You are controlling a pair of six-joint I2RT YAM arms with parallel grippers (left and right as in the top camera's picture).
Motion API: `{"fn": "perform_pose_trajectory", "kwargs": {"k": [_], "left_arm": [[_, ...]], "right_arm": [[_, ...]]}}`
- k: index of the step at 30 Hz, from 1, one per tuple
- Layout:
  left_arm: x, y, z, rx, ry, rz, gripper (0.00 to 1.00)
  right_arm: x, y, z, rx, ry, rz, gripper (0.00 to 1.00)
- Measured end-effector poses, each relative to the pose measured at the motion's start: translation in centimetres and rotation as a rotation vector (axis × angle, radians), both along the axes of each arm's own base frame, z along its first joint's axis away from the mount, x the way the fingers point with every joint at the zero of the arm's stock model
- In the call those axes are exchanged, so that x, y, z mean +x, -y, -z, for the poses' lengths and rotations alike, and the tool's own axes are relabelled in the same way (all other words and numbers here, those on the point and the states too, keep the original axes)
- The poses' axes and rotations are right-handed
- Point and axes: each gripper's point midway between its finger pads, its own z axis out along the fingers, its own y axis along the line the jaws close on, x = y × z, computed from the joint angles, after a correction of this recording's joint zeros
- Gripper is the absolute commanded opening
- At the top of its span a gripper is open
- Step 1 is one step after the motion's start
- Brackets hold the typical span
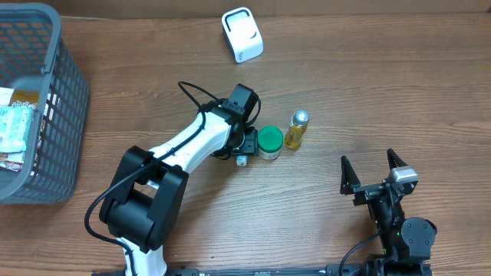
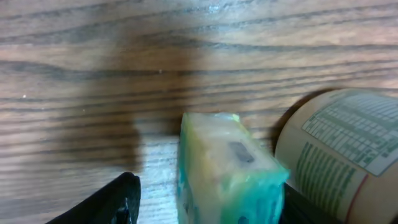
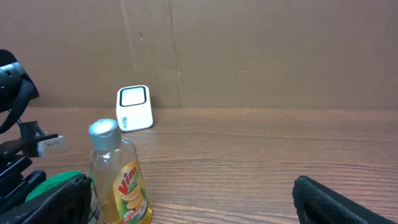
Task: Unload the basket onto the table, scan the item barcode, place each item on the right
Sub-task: 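Lower the tissue pack onto the table left of the tub and release, then reach the left gripper into the grey basket toward a snack bag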
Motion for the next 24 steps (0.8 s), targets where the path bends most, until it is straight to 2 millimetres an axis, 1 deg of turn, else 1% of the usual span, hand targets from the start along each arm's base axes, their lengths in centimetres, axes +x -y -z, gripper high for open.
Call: {"fn": "perform_pose_trajectory", "kwargs": {"k": [3,7,11,13,15,18,20,24], "left_arm": [[0.2,0.0,-0.8,0.005,-0.007,0.000,0.65],[1.3,-0.1,-2.8,0.024,0.014,-0.004,0.67],[3.1,-0.5,-5.6,0.073,0.072,0.001,0.68],[4.1,-1.2,-7.8,0.113,0.109,0.003,0.68],[5.1,-2.2,-10.2,0.163,0.143,-0.008,0.68],[7.3,-4.6,-15.5,0.249,0.245,-0.057,0.78],[8.9,-7.3,-19.6,0.328,0.338,-0.112,0.84],[10.7,-13.2,-27.1,0.481,0.504,-0.231,0.89]], "right_arm": [[0.0,0.0,0.0,0.001,-0.001,0.000,1.00],[0.0,0.0,0.0,0.000,0.000,0.000,1.00],[0.0,0.0,0.0,0.001,0.000,0.000,1.00],[0.0,0.0,0.0,0.000,0.000,0.000,1.00],[0.0,0.0,0.0,0.000,0.000,0.000,1.00],[0.0,0.0,0.0,0.001,0.000,0.000,1.00],[0.0,0.0,0.0,0.000,0.000,0.000,1.00],[0.0,0.0,0.0,0.000,0.000,0.000,1.00]]}}
